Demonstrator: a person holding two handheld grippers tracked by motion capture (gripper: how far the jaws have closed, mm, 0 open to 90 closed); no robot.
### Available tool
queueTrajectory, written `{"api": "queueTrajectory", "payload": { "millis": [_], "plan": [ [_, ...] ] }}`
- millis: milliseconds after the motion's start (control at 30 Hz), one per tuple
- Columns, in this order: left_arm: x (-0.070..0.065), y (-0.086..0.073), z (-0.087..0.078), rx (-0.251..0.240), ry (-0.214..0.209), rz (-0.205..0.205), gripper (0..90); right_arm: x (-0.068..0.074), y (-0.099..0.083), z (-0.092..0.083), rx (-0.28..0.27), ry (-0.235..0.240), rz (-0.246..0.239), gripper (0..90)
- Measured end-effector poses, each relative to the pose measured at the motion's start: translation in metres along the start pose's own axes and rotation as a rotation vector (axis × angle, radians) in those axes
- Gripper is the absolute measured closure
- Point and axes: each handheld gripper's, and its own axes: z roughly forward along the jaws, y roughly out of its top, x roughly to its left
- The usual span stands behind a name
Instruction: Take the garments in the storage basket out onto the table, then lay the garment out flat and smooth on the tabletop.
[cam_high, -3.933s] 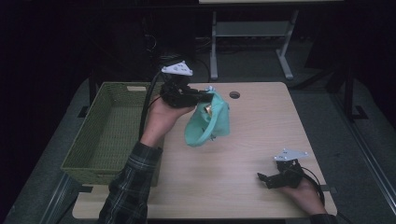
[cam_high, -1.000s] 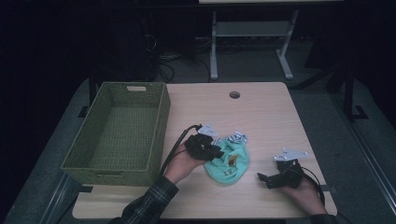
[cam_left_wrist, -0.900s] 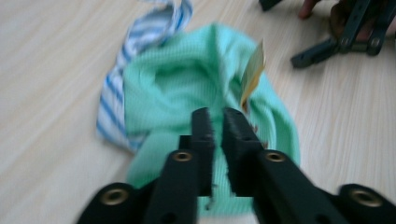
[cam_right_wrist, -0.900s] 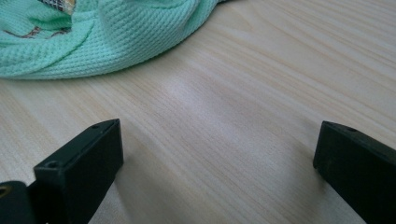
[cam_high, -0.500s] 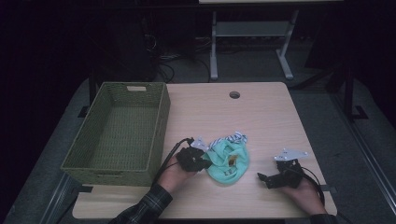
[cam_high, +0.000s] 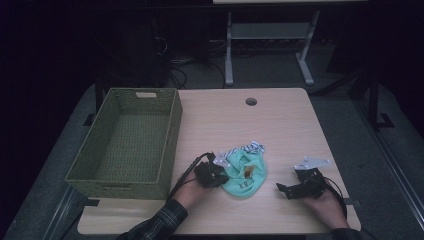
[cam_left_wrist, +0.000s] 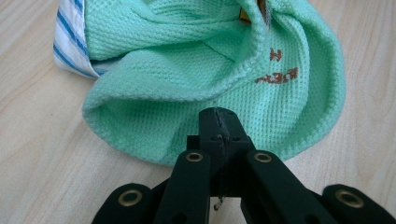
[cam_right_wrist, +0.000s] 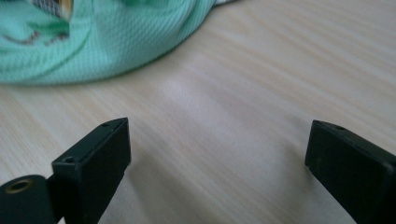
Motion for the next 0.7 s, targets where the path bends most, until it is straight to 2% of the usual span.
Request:
{"api": "queueTrajectory", "payload": {
  "millis": [33, 67, 100, 133, 200, 300, 567, 700],
  "plan": [
    [0.0, 0.0, 0.0, 0.0, 0.0, 0.0, 89.5, 0.0, 0.0, 0.0, 0.0, 0.0, 0.0, 8.0],
    [0.001, 0.0, 0.0, 0.002, -0.007, -0.003, 89.6, -0.003, 0.005, -0.005, -0.024, 0.006, 0.004, 13.8],
    [0.002, 0.0, 0.0, 0.002, -0.011, -0.006, 89.5, -0.004, 0.006, -0.006, -0.035, 0.011, 0.011, 14.1],
    [0.002, 0.0, 0.0, 0.003, -0.014, -0.007, 89.5, -0.005, 0.008, -0.007, -0.039, 0.017, 0.012, 15.4],
    [0.002, 0.0, 0.0, 0.002, -0.015, -0.011, 89.6, -0.008, 0.012, -0.009, -0.047, 0.031, 0.014, 23.7],
    [0.002, 0.0, 0.0, -0.001, -0.014, -0.018, 89.6, -0.011, 0.019, -0.011, -0.06, 0.054, 0.021, 29.3],
    [0.003, 0.0, 0.0, 0.0, -0.019, -0.025, 89.5, -0.018, 0.04, -0.01, -0.079, 0.092, -0.005, 47.5],
    [0.003, 0.0, 0.0, 0.006, -0.022, -0.022, 89.5, -0.02, 0.051, -0.004, -0.083, 0.108, -0.036, 54.7]
  ]
}}
